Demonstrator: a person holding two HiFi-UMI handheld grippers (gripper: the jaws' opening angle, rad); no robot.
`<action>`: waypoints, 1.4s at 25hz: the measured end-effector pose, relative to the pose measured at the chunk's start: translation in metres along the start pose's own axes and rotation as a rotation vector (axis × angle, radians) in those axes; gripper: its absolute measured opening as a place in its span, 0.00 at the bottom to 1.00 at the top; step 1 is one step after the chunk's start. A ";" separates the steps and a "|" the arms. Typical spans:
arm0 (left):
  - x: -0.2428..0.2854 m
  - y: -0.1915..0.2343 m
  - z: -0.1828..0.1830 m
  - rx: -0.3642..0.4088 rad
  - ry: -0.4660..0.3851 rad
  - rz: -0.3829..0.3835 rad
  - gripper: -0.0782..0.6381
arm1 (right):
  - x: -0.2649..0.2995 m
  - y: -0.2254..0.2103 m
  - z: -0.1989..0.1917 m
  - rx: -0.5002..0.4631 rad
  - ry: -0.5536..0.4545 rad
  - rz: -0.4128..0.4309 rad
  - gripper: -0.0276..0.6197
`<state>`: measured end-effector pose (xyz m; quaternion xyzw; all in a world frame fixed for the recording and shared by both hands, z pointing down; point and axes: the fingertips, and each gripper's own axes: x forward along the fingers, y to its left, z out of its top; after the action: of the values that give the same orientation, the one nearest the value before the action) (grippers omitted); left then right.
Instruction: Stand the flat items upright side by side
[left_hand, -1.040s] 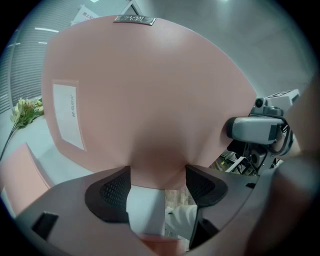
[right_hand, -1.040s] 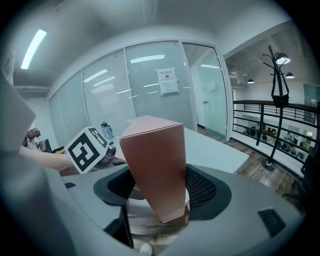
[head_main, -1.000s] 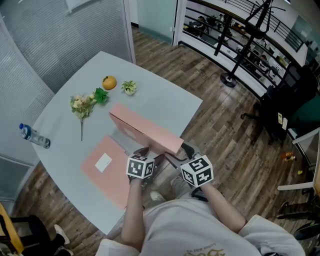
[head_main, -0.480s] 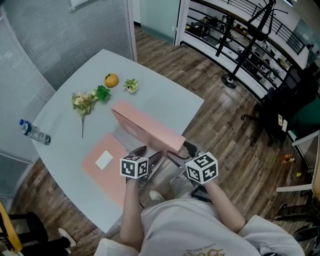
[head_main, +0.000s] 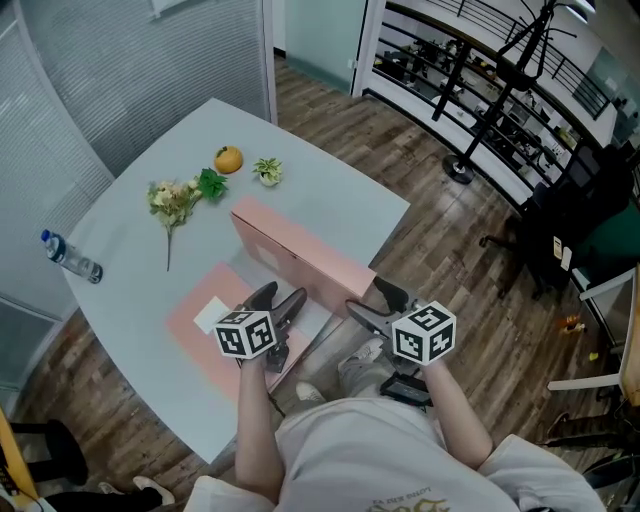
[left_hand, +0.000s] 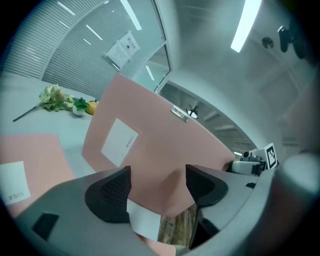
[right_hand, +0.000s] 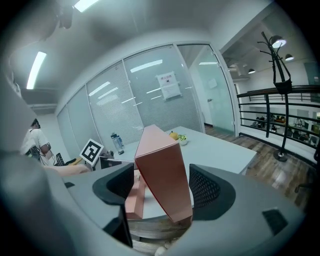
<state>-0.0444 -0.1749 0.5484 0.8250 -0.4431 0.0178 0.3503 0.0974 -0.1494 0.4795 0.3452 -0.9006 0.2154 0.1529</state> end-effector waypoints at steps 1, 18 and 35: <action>-0.004 -0.001 0.007 -0.012 -0.043 -0.015 0.57 | -0.003 0.000 0.003 0.009 -0.013 0.001 0.57; -0.044 -0.004 0.051 -0.081 -0.312 -0.079 0.57 | 0.032 0.054 0.127 -0.086 -0.015 0.273 0.58; -0.007 0.029 0.065 -0.170 -0.339 -0.088 0.57 | 0.169 0.053 0.118 -0.230 0.429 0.211 0.59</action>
<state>-0.0886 -0.2188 0.5138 0.8022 -0.4591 -0.1743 0.3397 -0.0753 -0.2662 0.4342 0.1759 -0.8972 0.1946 0.3553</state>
